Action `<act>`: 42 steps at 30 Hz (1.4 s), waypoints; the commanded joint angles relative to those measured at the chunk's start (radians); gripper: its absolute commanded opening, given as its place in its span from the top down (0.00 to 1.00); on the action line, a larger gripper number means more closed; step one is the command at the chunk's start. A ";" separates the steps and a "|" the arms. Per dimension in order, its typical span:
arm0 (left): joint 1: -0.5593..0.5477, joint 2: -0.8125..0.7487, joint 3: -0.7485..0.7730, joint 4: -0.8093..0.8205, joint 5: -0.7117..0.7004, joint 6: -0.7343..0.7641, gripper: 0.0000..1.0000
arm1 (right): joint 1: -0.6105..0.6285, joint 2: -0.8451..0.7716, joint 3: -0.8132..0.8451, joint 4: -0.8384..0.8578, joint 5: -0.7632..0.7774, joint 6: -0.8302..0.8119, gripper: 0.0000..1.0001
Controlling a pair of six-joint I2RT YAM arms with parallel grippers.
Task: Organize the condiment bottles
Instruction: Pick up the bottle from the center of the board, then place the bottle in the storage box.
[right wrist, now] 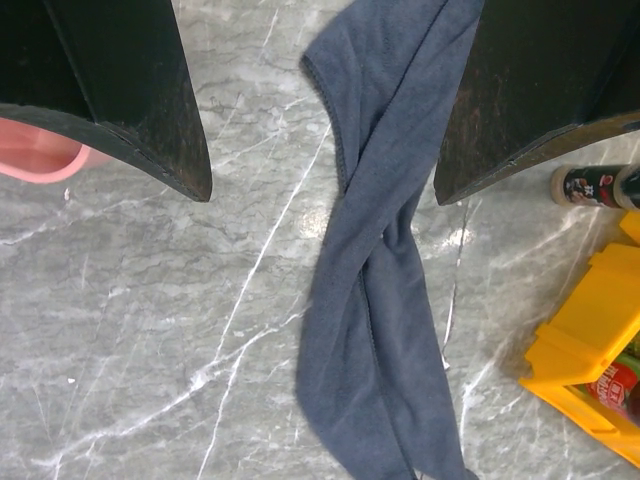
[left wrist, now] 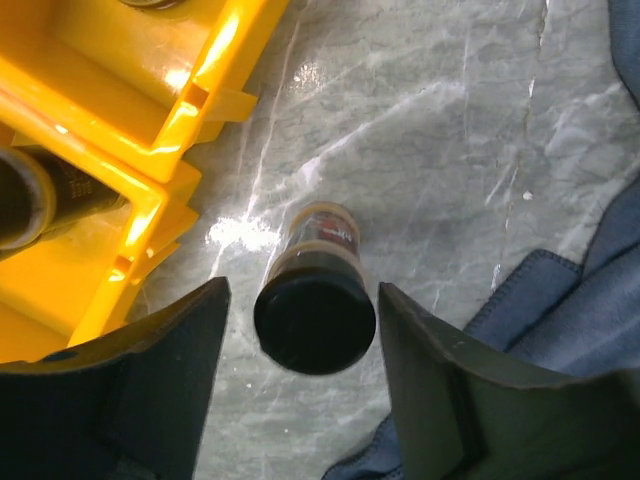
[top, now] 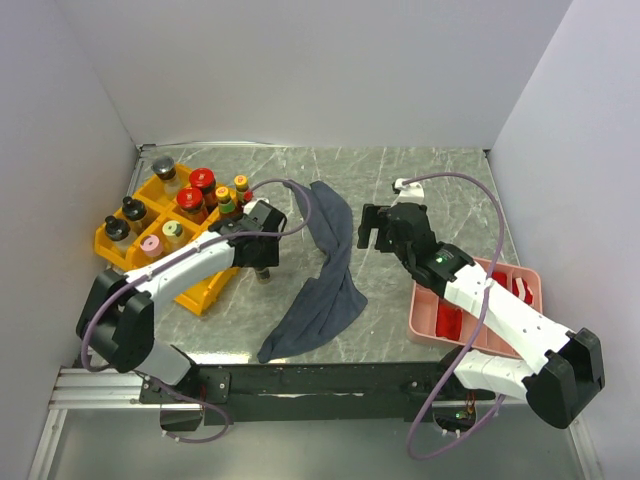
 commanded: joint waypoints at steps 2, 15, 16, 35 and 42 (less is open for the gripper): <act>-0.004 0.026 0.010 0.047 -0.032 -0.035 0.40 | -0.010 -0.033 -0.006 0.039 0.001 -0.009 0.00; 0.001 -0.104 0.122 -0.085 -0.139 -0.187 0.99 | -0.010 -0.007 0.005 0.041 -0.027 -0.014 0.00; 0.000 -0.127 0.141 -0.111 -0.156 -0.208 0.99 | -0.010 -0.009 0.005 0.040 -0.025 -0.015 0.00; 0.237 -0.247 0.216 -0.685 -0.369 -0.779 0.99 | -0.013 0.003 0.002 0.042 -0.028 -0.014 0.00; 0.309 -0.280 0.116 -0.597 -0.368 -0.753 0.99 | -0.012 0.016 0.005 0.045 -0.041 -0.011 0.00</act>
